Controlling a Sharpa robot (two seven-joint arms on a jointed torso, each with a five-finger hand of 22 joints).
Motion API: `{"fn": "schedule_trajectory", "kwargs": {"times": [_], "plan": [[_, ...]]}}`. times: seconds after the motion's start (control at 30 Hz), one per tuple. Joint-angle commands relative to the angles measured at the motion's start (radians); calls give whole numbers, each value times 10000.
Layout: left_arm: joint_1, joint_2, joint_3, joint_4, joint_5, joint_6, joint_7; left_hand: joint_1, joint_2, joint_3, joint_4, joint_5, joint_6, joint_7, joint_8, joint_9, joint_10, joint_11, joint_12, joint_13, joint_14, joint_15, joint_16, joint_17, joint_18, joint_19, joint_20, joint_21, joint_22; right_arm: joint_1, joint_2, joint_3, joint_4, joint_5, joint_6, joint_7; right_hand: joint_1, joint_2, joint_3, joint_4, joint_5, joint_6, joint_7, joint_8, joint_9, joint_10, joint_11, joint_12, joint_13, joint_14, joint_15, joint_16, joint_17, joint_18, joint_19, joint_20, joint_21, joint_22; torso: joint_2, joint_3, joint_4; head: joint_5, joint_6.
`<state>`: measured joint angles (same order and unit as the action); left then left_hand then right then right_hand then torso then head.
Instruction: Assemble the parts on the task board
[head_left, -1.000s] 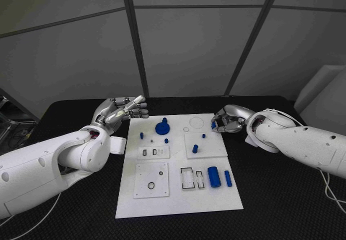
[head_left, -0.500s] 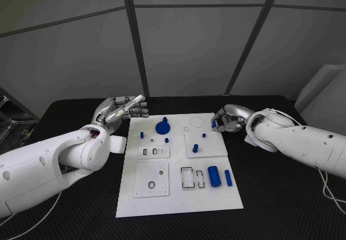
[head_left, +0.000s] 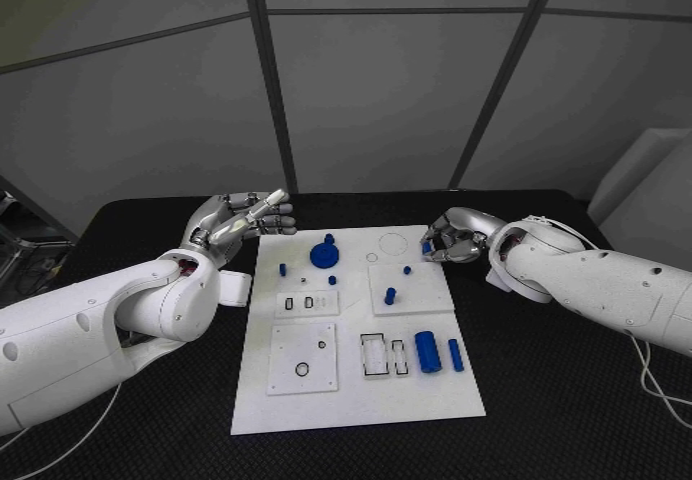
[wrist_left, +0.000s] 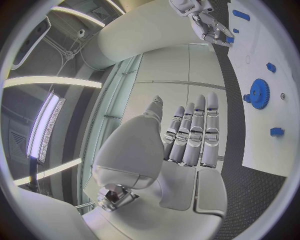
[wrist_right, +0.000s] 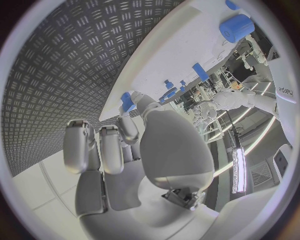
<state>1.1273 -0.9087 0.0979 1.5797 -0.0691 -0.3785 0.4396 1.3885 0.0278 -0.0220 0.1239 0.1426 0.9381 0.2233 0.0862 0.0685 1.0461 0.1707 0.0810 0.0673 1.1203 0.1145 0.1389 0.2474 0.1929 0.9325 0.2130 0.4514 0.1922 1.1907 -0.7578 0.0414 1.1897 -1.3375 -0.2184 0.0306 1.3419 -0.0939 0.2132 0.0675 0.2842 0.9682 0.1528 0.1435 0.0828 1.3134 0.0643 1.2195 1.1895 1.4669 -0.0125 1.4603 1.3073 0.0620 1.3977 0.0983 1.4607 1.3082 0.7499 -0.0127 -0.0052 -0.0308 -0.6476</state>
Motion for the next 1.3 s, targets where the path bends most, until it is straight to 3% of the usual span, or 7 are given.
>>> {"fn": "schedule_trajectory", "kwargs": {"times": [0.03,0.33,0.43,0.73,0.97,1.13,1.3], "plan": [[18,3,9,0,-53,135,9,-19,75,24,-60,-44,-22,33,-52,12,-54,-2,-61,-1,-65,16,-54,8,-126,-47,41,-12,-14,14,14,8,-8,112,-120,74,23,132,34,16,-101,234,-57,118,35,95,-45,75,59,677,3,38,962,-47,49,19,26,53,2,3,-2,-18,-12],[18,1,9,8,-53,130,-1,-19,75,24,-60,-44,-22,33,-52,12,-54,-2,-61,-1,-65,16,-54,8,-126,-47,41,-12,-14,14,41,8,-25,121,-119,38,60,340,71,-2,-520,666,-227,305,127,180,-185,141,133,685,-108,53,994,-59,94,-71,53,118,0,4,3,-25,-50],[18,-1,9,10,-53,129,-3,-19,75,24,-60,-44,-22,33,-52,12,-54,-2,-61,-1,-65,16,-54,8,-126,-47,41,-12,-14,14,45,8,-24,121,-202,5,180,490,202,-69,-932,750,-283,332,161,189,-240,127,133,689,-162,57,1006,-62,104,-127,58,133,-1,6,2,-20,-56],[18,-19,9,17,-53,124,-9,-18,78,23,-64,-44,-20,34,-55,13,-54,0,-61,0,-68,18,-64,14,-126,-51,43,-12,-15,14,-5,10,147,122,-641,-78,422,695,500,-260,-1014,777,-309,325,198,179,-274,83,118,701,-201,80,1051,-77,144,-179,83,195,-3,9,-4,-14,-65],[19,-82,9,59,-53,102,-17,-18,78,23,-64,-44,-20,34,-55,13,-54,0,-61,0,-68,18,-64,14,-126,-51,43,-12,-15,23,-305,25,989,122,-888,-325,447,753,635,-324,-1090,722,-279,279,202,148,-253,22,73,702,-191,81,1058,-81,153,-181,88,209,-29,-15,-15,2,-59],[22,-157,9,112,-52,77,-21,-18,78,23,-64,-44,-20,34,-55,13,-54,0,-61,0,-68,18,-64,14,-126,-51,43,-12,-15,36,-415,286,1835,112,-923,-536,395,739,648,-316,-1167,705,-267,262,204,153,-241,19,75,704,-182,86,1067,-87,168,-176,98,233,-54,-34,-36,23,-65],[24,-196,9,115,-52,58,-21,-18,78,23,-64,-44,-20,34,-55,13,-54,0,-61,0,-68,18,-64,14,-126,-51,43,-12,-15,96,-343,393,2691,-4,-922,-866,374,742,660,-312,-1204,710,-266,261,209,161,-239,23,81,710,-178,102,1093,-96,195,-173,115,274,-95,-63,-25,63,-114]]}}
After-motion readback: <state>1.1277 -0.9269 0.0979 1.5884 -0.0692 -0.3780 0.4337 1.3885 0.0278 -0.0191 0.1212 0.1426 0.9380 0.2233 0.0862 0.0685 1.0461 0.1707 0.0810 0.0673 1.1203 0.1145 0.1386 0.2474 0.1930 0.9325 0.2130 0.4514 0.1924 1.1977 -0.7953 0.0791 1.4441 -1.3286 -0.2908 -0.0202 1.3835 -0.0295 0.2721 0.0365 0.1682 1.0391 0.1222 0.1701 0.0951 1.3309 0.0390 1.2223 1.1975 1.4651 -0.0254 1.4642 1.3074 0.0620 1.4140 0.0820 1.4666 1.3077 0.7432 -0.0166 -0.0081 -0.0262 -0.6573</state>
